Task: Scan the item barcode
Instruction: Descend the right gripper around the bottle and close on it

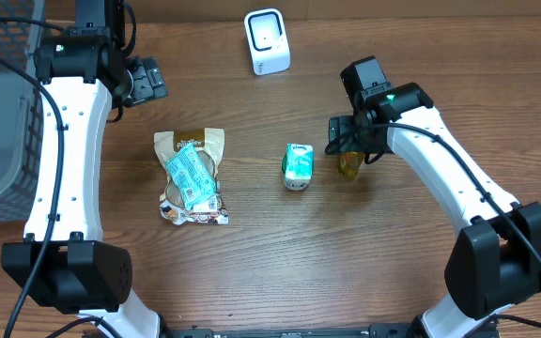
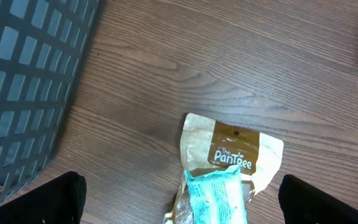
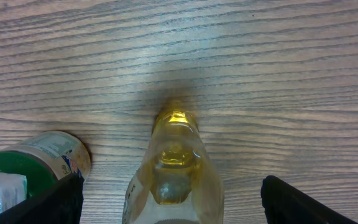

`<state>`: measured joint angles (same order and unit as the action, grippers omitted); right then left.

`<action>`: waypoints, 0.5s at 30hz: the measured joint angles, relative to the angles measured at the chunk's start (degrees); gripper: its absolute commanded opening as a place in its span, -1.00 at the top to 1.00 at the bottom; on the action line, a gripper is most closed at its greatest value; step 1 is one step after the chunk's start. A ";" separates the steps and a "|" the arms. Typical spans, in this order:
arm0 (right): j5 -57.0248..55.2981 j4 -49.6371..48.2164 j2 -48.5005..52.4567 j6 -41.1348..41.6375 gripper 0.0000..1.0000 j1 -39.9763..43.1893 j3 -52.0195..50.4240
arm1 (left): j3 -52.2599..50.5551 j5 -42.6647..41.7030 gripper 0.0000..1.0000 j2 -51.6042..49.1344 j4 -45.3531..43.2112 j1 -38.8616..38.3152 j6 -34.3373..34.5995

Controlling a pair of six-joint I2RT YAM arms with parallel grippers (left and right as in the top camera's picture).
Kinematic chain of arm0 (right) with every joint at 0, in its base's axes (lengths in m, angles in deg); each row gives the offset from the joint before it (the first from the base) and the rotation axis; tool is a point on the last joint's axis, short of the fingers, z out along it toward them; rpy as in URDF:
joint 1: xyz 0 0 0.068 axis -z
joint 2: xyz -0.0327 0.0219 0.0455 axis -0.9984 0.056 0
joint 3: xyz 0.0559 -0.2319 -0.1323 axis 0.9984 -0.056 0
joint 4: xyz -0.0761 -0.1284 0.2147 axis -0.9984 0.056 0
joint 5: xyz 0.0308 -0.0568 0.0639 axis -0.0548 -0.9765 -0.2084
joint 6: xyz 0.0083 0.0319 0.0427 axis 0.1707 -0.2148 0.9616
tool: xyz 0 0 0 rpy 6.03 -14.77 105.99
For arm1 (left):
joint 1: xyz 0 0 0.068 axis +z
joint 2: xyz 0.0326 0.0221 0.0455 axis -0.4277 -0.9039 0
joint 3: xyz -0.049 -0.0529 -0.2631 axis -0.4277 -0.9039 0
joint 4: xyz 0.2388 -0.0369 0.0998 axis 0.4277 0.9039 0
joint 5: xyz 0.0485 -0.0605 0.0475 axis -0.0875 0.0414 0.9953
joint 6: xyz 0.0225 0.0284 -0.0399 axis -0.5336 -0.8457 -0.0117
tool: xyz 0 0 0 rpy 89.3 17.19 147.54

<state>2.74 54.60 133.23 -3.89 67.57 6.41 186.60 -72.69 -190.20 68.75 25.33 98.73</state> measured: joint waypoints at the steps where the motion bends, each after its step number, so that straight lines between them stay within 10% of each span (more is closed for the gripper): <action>1: 0.00 0.00 0.00 0.02 -0.77 0.00 0.00 | 0.00 0.00 -0.99 0.00 0.00 0.00 0.00; 15: 0.02 0.39 0.00 0.00 -0.75 0.00 0.00 | 0.00 0.00 -1.00 0.00 0.02 0.00 0.00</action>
<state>2.77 54.99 133.23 -3.89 67.57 6.41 186.60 -72.69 -190.20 68.77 25.33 98.73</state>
